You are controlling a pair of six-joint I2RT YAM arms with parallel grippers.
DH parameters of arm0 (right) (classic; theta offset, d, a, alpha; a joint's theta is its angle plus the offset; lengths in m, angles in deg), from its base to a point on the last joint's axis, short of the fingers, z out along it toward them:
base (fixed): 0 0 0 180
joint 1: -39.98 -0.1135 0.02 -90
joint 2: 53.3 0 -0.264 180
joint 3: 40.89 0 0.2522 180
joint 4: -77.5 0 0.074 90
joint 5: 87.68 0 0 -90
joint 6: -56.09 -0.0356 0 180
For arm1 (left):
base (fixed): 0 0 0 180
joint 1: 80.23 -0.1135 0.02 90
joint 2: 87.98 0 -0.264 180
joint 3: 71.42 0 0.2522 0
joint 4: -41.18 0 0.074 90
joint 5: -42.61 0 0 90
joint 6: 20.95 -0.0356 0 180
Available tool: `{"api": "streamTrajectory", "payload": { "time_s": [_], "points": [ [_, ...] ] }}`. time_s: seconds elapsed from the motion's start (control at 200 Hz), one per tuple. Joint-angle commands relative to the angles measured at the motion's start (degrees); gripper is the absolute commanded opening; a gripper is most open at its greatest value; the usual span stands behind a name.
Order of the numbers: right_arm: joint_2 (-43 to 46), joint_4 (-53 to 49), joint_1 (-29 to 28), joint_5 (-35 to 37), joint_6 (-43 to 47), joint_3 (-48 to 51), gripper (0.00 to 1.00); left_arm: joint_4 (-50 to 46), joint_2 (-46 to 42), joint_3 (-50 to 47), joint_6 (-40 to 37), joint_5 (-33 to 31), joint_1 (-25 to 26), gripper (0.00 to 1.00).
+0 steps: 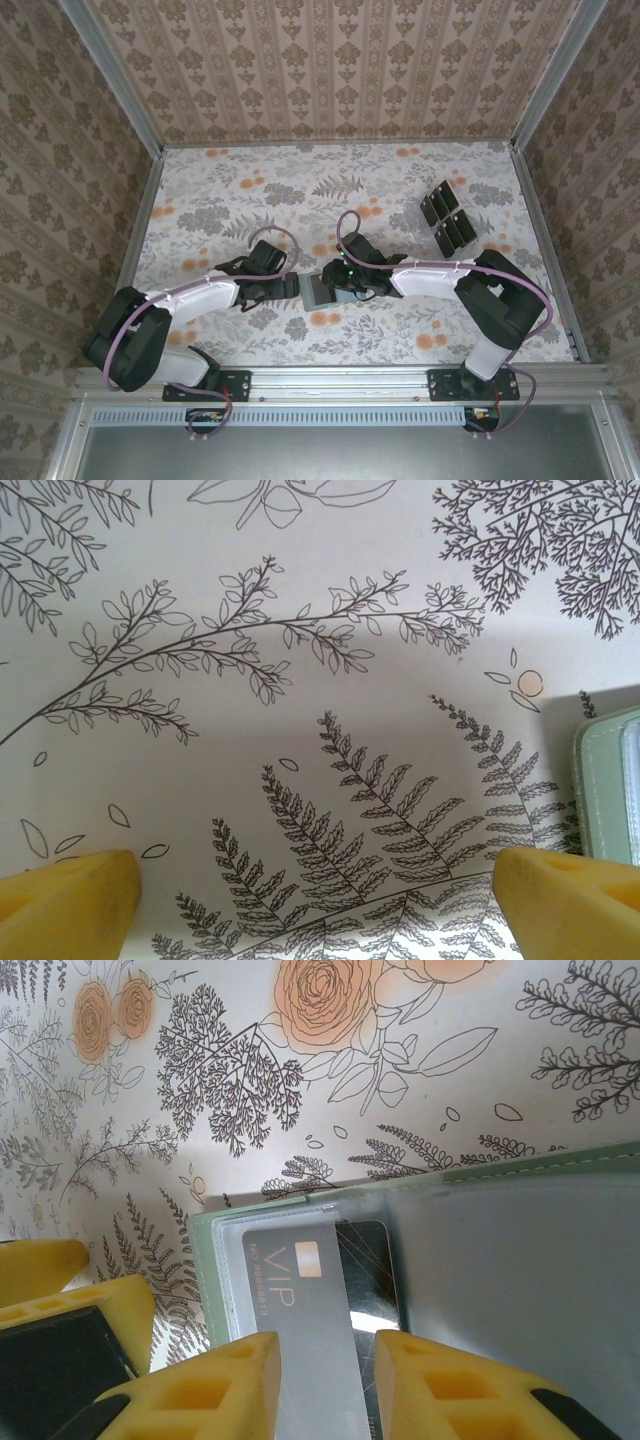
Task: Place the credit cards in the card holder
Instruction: Insert the credit card into the card slot.
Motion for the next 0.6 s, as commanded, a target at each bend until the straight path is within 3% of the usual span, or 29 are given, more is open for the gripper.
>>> {"api": "streamTrajectory", "payload": {
  "time_s": [0.0, 0.595],
  "points": [
    [-1.3, -1.0, -0.1, 1.0, 1.3, 0.3, 0.28, 2.0, 1.3, 1.6, -1.5, 1.3, 1.0, 1.00],
    [-1.8, 1.6, 0.8, -0.8, 1.9, 1.7, 0.24, 0.9, 2.3, 4.4, -4.7, -4.2, 4.2, 1.00]
  ]
}}
